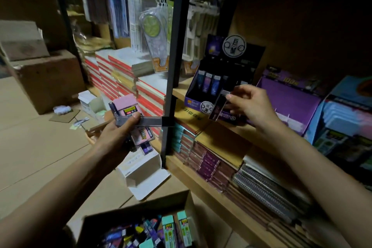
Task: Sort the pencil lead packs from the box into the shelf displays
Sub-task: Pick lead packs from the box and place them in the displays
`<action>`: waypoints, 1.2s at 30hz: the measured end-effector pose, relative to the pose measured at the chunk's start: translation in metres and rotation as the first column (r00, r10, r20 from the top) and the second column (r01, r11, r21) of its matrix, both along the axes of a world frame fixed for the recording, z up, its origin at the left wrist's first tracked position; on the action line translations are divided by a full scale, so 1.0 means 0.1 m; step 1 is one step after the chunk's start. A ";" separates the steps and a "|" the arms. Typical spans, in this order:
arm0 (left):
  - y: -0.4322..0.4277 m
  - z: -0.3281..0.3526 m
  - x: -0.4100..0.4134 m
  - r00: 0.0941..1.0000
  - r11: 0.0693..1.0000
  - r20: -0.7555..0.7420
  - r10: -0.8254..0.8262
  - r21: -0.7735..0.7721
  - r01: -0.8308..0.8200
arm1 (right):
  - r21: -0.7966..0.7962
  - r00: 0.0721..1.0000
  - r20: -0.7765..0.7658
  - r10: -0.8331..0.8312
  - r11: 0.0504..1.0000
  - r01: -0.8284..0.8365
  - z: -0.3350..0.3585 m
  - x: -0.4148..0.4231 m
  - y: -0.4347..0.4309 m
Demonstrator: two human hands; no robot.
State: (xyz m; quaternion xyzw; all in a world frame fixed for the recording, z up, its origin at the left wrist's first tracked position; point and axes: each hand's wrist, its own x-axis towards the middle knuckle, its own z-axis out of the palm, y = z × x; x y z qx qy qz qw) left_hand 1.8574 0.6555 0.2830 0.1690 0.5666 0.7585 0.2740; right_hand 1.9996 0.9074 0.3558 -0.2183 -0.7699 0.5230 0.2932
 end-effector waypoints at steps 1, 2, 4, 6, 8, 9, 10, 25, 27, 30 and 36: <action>0.01 0.02 -0.01 1.000 1.000 -0.003 0.000 0.022 0.000 | 0.020 1.000 -0.014 -0.023 1.000 0.023 0.06 -0.03 0.09; 0.03 0.03 -0.02 1.000 0.999 -0.006 0.002 0.046 -0.002 | 0.039 0.999 -0.025 -0.048 0.998 0.049 0.10 -0.06 0.17; 0.07 0.04 -0.05 1.000 0.997 -0.007 0.010 0.072 -0.009 | 0.079 0.993 -0.044 -0.109 0.991 0.112 0.18 -0.14 0.33; 0.10 0.04 -0.08 1.000 0.996 -0.004 0.010 0.087 -0.010 | 0.161 0.985 -0.051 -0.168 0.972 0.174 0.21 -0.24 0.47; 0.11 0.03 -0.11 1.000 0.993 0.003 0.010 0.114 -0.011 | 0.268 0.976 -0.034 -0.215 0.939 0.216 0.19 -0.35 0.58; 0.11 0.02 -0.12 1.000 0.992 0.012 0.011 0.123 -0.013 | 0.305 0.972 -0.025 -0.233 0.924 0.230 0.16 -0.40 0.62; 0.10 0.00 -0.13 1.000 0.992 0.018 0.011 0.125 -0.013 | 0.333 0.968 -0.017 -0.249 0.912 0.241 0.13 -0.44 0.66; 0.22 -0.01 -0.01 0.996 0.990 0.084 0.042 0.131 -0.052 | 0.324 0.957 0.085 -0.276 0.916 0.236 -0.09 -0.76 0.76; 0.22 0.00 0.00 0.996 0.991 0.081 0.030 0.127 -0.040 | 0.270 0.950 0.105 -0.293 0.928 0.256 -0.12 -0.78 0.76; 0.24 -0.01 0.00 0.997 0.993 0.075 0.027 0.110 -0.035 | 0.244 0.937 0.135 -0.322 0.927 0.284 -0.11 -0.80 0.75; 0.25 -0.01 0.03 0.997 0.995 0.082 0.005 0.095 -0.013 | 0.437 0.885 0.286 -0.367 0.872 0.221 0.06 -0.63 0.57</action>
